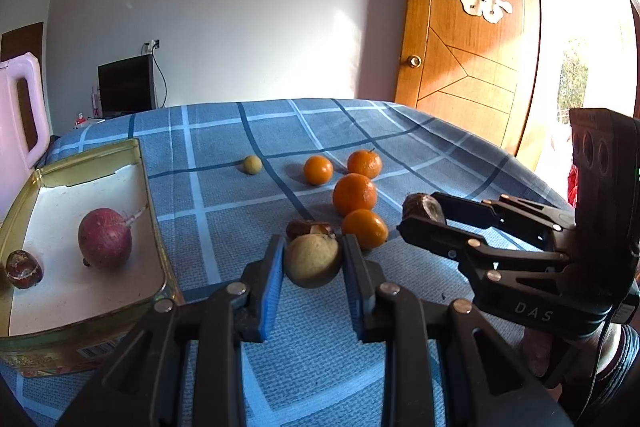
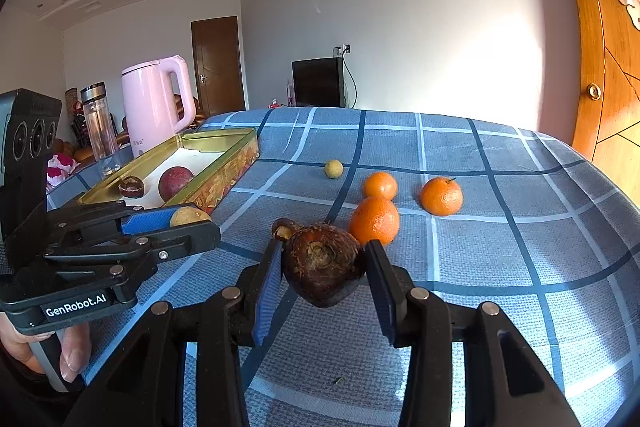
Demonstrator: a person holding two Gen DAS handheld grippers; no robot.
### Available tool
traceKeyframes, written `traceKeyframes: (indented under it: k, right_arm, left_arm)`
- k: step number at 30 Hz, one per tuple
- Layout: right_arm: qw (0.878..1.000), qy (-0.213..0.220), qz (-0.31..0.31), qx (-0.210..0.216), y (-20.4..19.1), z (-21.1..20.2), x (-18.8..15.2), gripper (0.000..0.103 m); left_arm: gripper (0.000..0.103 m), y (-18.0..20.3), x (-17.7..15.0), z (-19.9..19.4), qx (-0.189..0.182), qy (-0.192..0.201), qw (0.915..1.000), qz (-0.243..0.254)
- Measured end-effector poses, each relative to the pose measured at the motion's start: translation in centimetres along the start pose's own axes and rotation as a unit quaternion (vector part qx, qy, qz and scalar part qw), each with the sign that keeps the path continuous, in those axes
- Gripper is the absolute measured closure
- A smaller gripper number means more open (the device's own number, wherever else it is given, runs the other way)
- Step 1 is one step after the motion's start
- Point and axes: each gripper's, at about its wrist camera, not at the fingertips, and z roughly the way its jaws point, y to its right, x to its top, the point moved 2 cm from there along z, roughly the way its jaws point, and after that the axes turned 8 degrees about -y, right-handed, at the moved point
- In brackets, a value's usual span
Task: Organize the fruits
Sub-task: 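Lift the pear and mangosteen and carry both toward the tin tray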
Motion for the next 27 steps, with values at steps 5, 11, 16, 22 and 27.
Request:
traceKeyframes:
  k: [5, 11, 16, 22, 27]
  right_arm:
    - [1.000, 0.012, -0.008, -0.001, -0.3, -0.4, -0.1, 0.059]
    - [0.999, 0.027, -0.016, -0.002, -0.5, -0.9, -0.1, 0.059]
    - [0.999, 0.041, -0.024, -0.005, -0.7, -1.3, -0.2, 0.059]
    - [0.998, 0.052, -0.028, -0.006, -0.8, -1.6, -0.3, 0.059]
    - [0.997, 0.065, -0.034, -0.007, -1.0, -2.1, -0.5, 0.059]
  left_arm:
    - [0.073, 0.1, -0.1, -0.6, 0.004, 0.017, 0.9998, 0.000]
    - [0.073, 0.2, -0.2, -1.0, 0.004, 0.029, 0.9996, 0.004]
    - [0.073, 0.3, -0.2, -1.2, 0.004, 0.036, 0.9993, 0.006]
    - [0.073, 0.3, -0.3, -1.4, 0.008, 0.042, 0.9991, 0.004]
    - [0.073, 0.4, -0.3, -1.8, 0.014, 0.054, 0.9984, 0.007]
